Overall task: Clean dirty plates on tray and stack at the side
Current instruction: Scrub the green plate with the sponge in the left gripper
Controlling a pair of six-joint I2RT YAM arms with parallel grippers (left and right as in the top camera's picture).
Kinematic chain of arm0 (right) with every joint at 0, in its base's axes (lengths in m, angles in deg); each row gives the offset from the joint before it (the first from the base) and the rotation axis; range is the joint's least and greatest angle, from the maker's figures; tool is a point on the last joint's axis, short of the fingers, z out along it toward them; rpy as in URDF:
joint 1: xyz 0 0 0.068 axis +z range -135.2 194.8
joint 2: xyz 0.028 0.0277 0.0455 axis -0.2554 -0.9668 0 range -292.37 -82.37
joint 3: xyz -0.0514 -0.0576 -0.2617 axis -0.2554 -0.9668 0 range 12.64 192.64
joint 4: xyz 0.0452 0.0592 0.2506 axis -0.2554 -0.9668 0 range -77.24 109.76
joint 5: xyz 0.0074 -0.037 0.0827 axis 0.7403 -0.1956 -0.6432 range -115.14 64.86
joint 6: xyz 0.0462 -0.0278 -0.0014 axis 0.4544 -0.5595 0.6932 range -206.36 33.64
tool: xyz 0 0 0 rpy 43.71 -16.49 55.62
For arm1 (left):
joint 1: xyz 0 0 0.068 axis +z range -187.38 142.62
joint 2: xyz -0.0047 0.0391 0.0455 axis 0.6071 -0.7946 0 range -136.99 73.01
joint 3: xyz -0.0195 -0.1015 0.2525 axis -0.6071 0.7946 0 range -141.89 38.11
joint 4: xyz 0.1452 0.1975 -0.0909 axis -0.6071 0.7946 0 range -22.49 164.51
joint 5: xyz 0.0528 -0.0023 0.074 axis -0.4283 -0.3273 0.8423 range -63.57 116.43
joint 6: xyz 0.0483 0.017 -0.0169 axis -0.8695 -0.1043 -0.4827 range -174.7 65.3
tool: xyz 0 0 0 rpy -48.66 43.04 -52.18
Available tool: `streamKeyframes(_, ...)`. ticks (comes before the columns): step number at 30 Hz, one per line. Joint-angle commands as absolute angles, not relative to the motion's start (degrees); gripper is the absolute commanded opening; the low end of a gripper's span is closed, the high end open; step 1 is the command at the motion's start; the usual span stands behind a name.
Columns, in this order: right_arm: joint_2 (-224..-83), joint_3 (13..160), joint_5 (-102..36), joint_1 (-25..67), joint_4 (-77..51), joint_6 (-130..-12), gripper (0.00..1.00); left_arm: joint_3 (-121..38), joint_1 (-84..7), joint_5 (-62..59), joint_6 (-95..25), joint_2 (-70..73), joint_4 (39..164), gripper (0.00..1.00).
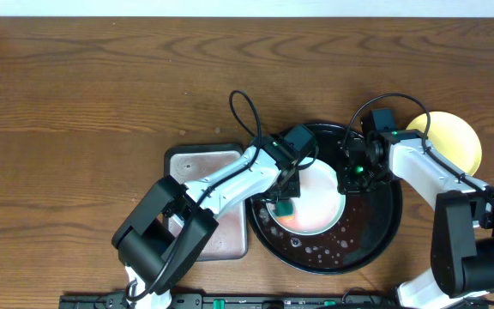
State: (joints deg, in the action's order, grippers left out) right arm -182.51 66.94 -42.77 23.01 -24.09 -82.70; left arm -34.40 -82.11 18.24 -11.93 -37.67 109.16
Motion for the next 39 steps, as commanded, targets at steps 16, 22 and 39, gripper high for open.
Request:
streamKeyframes(16,-183.2,66.9,-40.0,23.0,-22.8,-76.9,0.01,-30.6,-88.3,-4.5,-9.6,-40.9,86.2,0.07)
streamKeyframes(22,-183.2,66.9,-40.0,23.0,-22.8,-76.5,0.01,-30.6,-87.8,2.1,-9.8,-40.9,90.8,0.07)
streamKeyframes(39,-183.2,66.9,-38.6,23.0,-23.0,-75.6,0.01,-34.0,-74.5,28.5,-19.3,-40.6,107.0,0.07)
